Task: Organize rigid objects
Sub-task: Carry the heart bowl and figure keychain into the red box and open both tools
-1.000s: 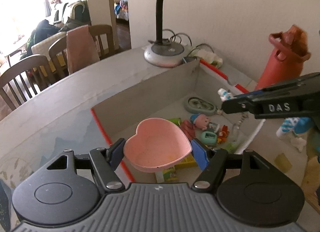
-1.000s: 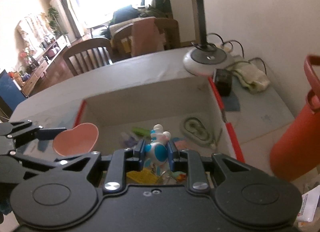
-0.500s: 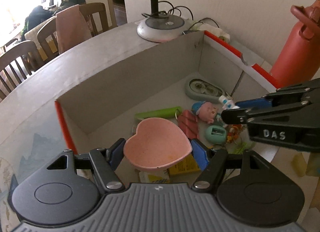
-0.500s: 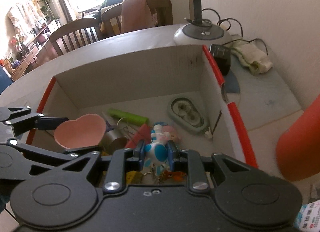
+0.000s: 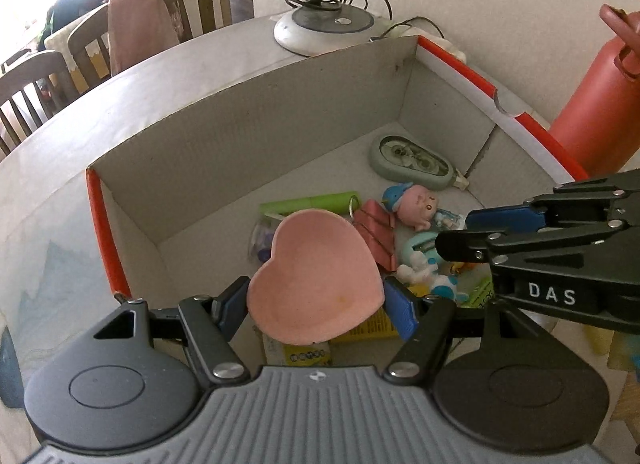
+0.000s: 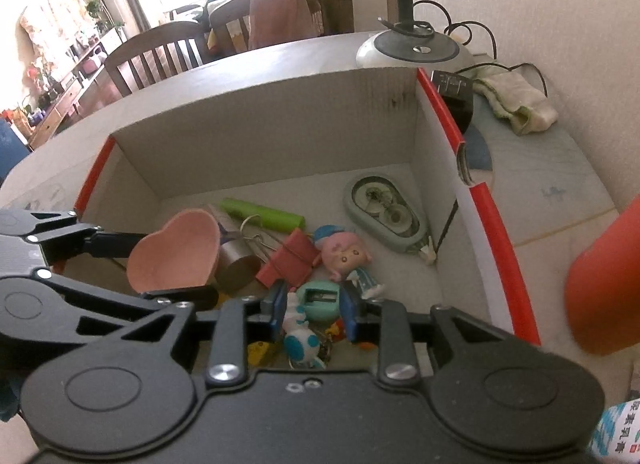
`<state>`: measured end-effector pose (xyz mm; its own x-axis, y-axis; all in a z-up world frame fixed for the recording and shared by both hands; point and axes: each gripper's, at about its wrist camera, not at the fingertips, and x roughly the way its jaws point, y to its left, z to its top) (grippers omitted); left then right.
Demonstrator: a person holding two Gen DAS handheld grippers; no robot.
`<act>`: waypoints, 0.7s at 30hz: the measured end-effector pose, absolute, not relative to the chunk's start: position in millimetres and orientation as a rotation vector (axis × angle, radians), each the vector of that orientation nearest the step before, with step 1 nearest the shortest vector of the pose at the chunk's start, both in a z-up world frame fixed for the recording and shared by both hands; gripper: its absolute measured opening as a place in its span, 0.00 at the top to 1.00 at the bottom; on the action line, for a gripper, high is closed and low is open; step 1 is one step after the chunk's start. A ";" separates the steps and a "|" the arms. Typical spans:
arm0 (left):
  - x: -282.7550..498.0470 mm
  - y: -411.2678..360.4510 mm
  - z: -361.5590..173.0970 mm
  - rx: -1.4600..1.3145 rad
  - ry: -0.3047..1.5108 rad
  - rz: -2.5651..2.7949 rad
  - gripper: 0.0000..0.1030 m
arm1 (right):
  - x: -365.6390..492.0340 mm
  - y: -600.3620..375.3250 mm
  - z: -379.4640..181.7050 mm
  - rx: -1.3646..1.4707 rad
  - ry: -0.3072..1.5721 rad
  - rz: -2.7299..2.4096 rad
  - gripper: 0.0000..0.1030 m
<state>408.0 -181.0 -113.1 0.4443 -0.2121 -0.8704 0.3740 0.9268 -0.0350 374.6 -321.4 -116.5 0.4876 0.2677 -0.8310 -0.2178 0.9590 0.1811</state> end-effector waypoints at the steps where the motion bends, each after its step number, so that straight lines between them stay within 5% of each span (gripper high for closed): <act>1: 407.2 -180.7 -112.4 0.174 1.047 -0.364 0.31 | 372.9 -321.6 -114.6 0.056 1.016 0.297 0.71; 21: 370.9 -139.1 -75.5 0.056 0.961 -0.393 0.31 | 318.5 -312.9 -66.1 0.125 0.898 0.306 0.49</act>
<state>370.9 -139.1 -75.5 0.5079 -0.3013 -0.8070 0.3502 0.9281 -0.1262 318.5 -312.9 -66.1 0.5833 0.3139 -0.7491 -0.2097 0.9492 0.2345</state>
